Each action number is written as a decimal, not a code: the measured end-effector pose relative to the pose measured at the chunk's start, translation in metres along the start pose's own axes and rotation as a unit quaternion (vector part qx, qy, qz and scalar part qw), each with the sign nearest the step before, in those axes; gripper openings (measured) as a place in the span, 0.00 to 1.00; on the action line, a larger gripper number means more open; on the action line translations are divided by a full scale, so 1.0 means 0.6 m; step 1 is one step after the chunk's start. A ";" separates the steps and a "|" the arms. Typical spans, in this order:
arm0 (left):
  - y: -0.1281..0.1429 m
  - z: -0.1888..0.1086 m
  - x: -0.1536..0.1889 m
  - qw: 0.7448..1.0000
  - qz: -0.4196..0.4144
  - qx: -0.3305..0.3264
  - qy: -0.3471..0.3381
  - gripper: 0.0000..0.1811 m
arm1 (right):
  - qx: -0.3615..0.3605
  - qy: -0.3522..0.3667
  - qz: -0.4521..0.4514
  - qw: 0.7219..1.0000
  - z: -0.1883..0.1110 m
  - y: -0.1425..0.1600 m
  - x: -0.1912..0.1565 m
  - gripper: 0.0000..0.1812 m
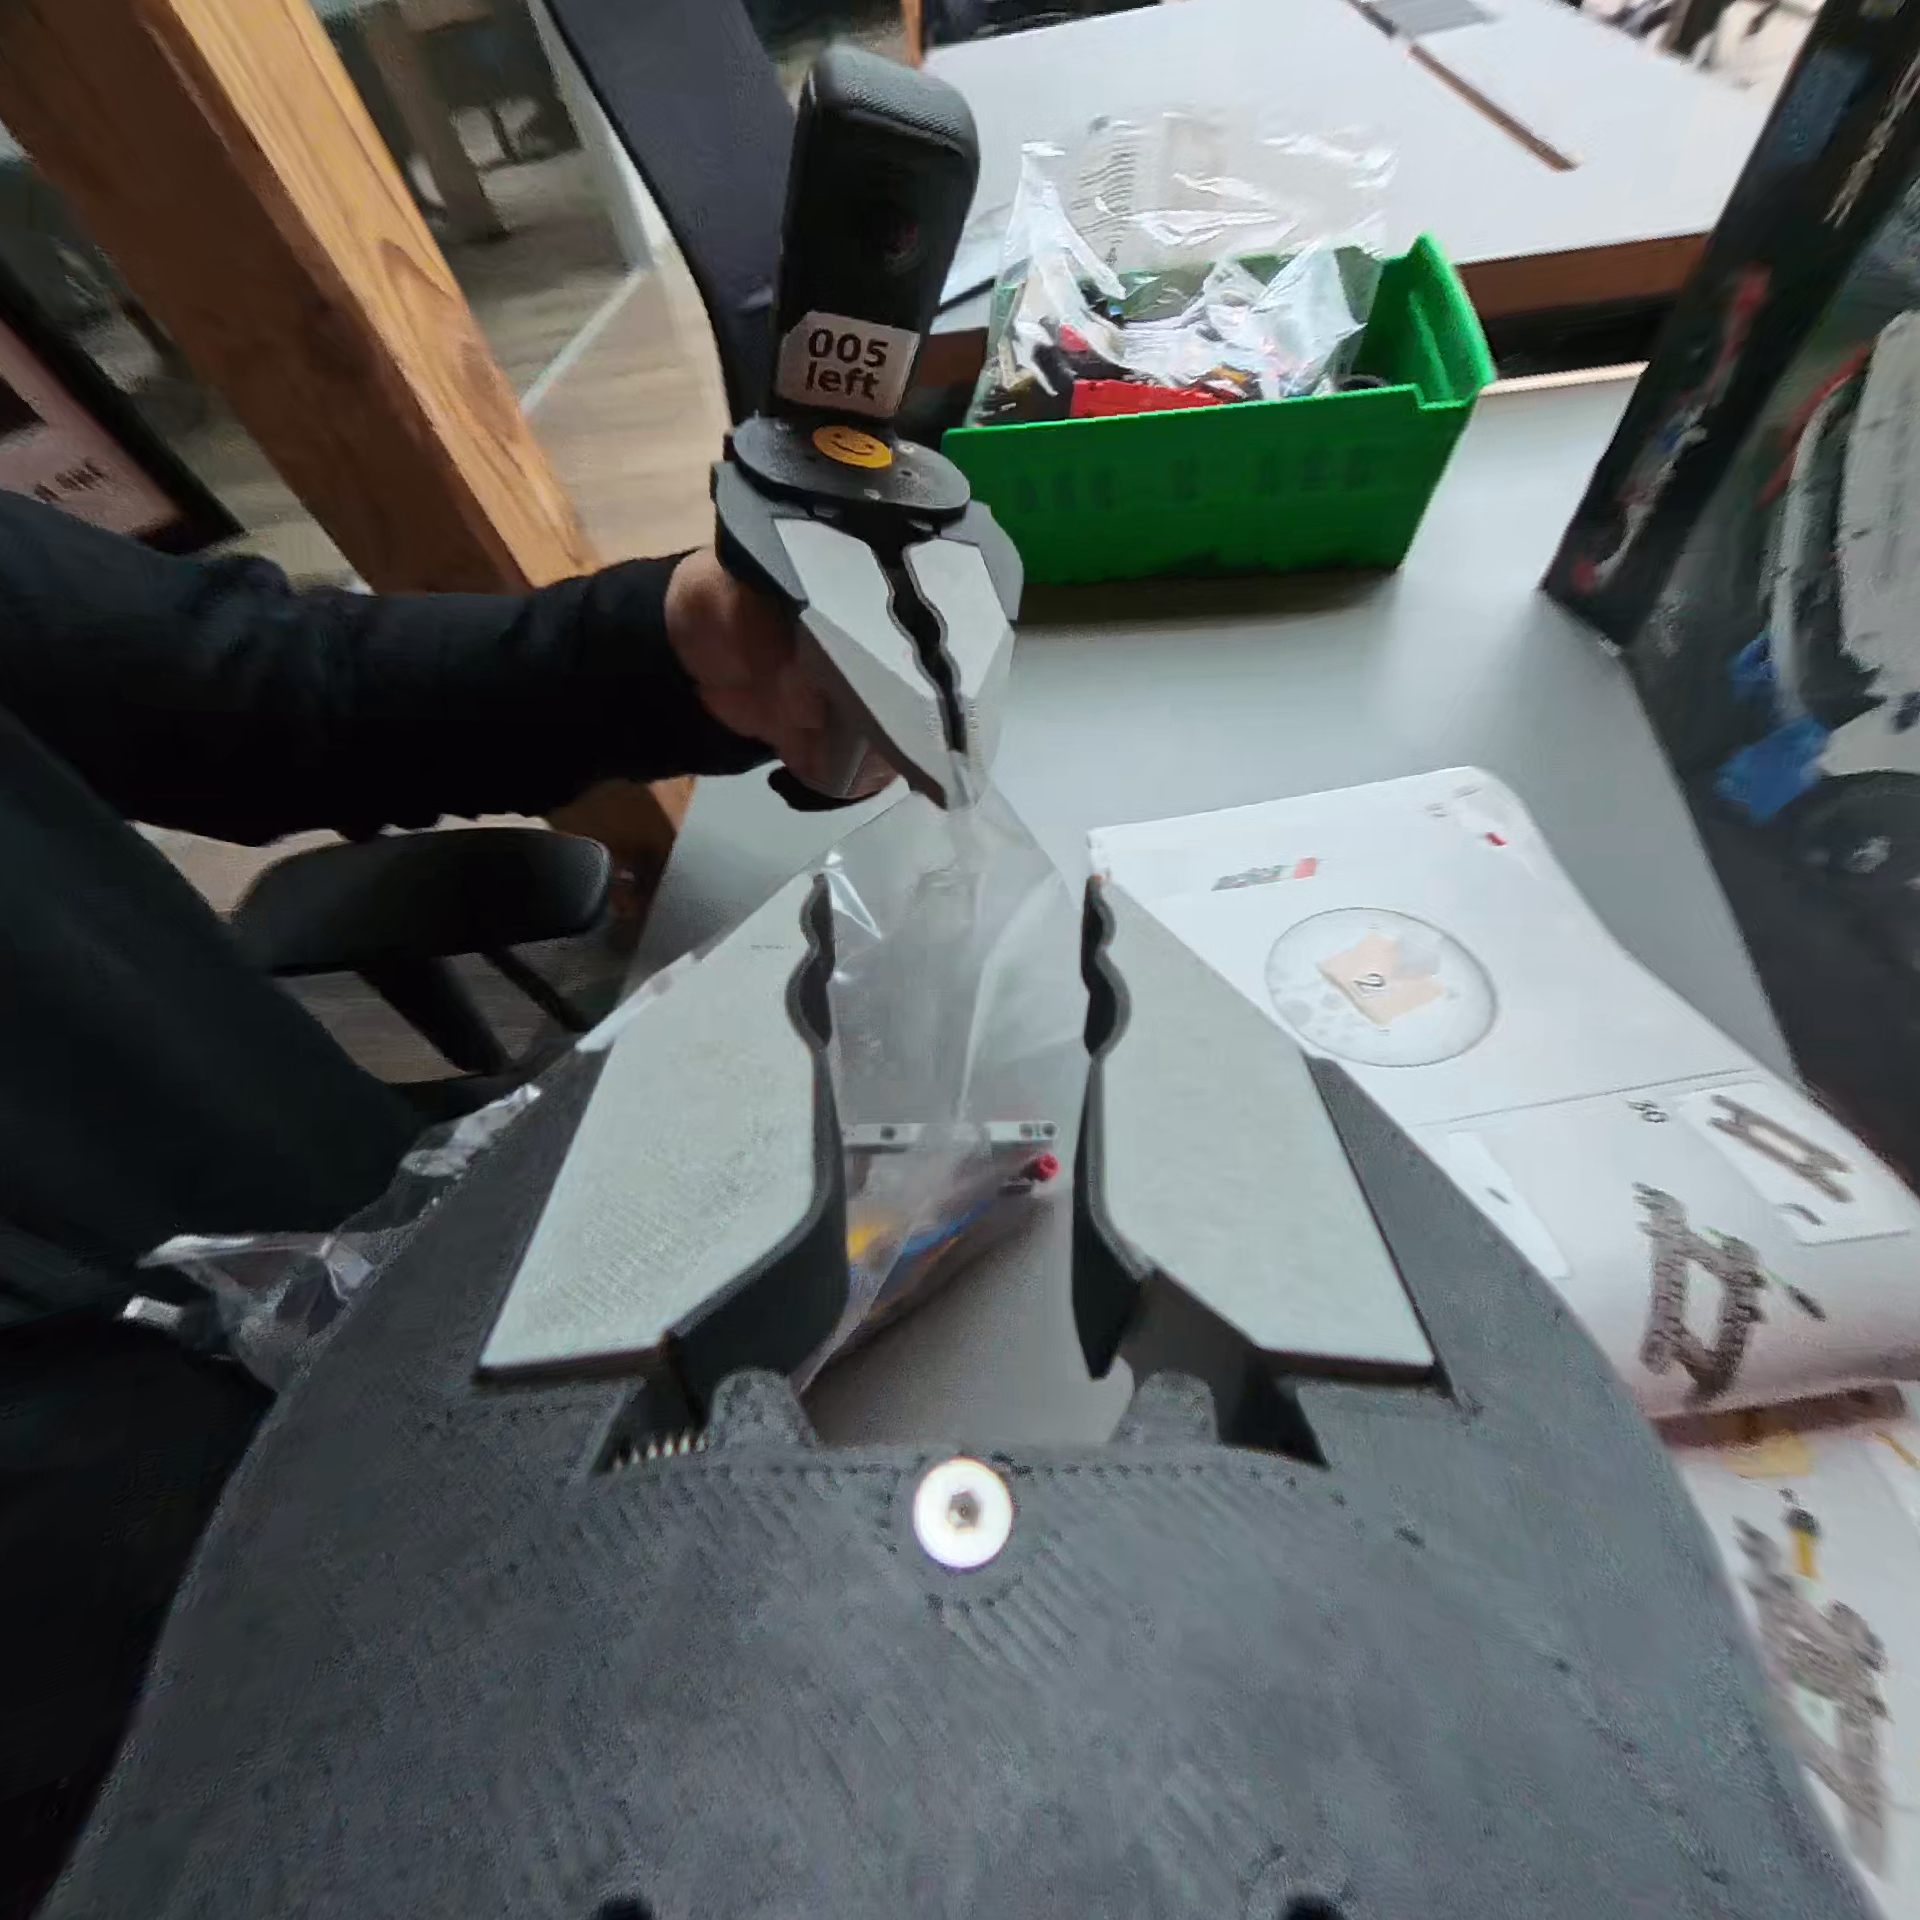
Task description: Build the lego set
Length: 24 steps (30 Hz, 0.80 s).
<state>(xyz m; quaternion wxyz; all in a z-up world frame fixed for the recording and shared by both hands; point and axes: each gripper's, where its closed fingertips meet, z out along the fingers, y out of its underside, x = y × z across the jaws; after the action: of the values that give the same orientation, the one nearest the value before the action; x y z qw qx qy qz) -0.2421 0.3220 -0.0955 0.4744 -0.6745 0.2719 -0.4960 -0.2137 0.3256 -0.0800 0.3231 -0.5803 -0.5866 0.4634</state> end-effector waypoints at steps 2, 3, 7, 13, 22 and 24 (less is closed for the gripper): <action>-0.001 0.000 0.002 1.000 0.005 0.003 -0.008 0.00 | -0.008 0.015 -0.071 0.997 -0.004 0.001 -0.037 0.22; -0.002 0.002 0.002 1.000 0.003 0.002 -0.009 0.00 | -0.014 -0.002 -0.121 0.993 -0.004 0.004 -0.067 0.19; -0.003 0.017 0.006 1.000 -0.008 -0.026 -0.001 0.00 | -0.138 0.015 -0.280 0.950 0.003 0.047 -0.080 0.21; 0.002 0.041 0.026 0.991 -0.065 -0.079 0.082 0.00 | -0.314 0.039 -0.426 0.847 -0.001 0.060 -0.037 0.26; 0.004 0.051 0.002 0.982 -0.144 -0.042 0.114 0.00 | -0.291 0.103 -0.503 0.807 0.033 0.086 0.005 0.16; 0.008 0.050 -0.002 0.980 -0.155 -0.041 0.118 0.00 | -0.290 0.102 -0.515 0.800 0.036 0.097 0.009 0.08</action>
<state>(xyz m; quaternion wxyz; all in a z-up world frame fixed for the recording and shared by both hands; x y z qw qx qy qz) -0.2141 0.3322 -0.1020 0.3285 -0.6640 0.2382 -0.6281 -0.2124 0.3213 -0.1419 0.3887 -0.3032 -0.8697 -0.0254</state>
